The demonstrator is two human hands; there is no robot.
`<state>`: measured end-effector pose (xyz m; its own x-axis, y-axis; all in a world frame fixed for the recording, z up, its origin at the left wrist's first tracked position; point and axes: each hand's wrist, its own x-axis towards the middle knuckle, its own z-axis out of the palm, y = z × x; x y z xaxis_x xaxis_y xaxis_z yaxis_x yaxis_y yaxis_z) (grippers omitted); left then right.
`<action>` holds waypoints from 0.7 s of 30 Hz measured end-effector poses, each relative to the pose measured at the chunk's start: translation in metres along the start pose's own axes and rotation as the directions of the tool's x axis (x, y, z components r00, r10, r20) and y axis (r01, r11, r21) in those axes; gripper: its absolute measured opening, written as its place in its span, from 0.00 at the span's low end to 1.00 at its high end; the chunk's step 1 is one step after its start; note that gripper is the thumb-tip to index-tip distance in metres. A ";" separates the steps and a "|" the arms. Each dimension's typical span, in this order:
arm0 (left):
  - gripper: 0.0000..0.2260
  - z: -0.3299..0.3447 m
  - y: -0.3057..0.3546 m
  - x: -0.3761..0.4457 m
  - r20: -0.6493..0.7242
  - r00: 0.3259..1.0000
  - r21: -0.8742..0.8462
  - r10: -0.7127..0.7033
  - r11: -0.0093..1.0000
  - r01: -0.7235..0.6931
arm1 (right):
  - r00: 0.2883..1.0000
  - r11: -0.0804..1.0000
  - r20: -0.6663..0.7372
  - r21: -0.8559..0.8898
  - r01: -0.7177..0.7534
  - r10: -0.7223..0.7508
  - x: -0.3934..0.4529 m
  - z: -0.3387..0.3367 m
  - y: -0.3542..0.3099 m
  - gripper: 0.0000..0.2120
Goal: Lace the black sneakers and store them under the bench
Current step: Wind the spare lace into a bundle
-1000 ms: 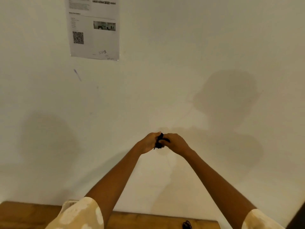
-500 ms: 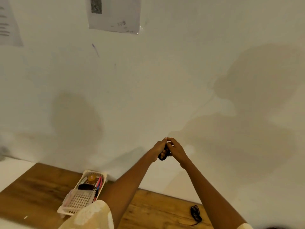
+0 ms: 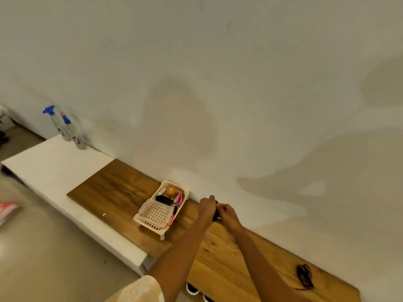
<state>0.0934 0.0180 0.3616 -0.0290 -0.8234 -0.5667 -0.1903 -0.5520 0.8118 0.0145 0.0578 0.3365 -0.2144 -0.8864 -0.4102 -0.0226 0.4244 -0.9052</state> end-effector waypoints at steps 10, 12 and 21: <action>0.12 -0.129 -0.080 0.141 -0.135 0.979 -0.024 -0.155 0.988 0.154 | 0.927 0.932 0.184 0.101 -0.348 0.326 0.094 0.152 0.052 0.05; 0.11 -0.155 -0.095 0.173 -0.122 0.975 -0.059 -0.189 0.981 0.183 | 0.912 0.917 0.175 0.089 -0.390 0.370 0.119 0.181 0.059 0.06; 0.19 -0.212 -0.133 0.297 -0.061 0.931 -0.178 -0.359 0.922 0.344 | 0.896 0.889 -0.067 -0.111 -0.445 0.440 0.231 0.281 0.127 0.14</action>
<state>0.3184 -0.1809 0.1149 0.1016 -0.5764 -0.8108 -0.0109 -0.8157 0.5784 0.2360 -0.1450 0.0956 -0.2670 -0.5948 -0.7582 -0.0332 0.7920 -0.6096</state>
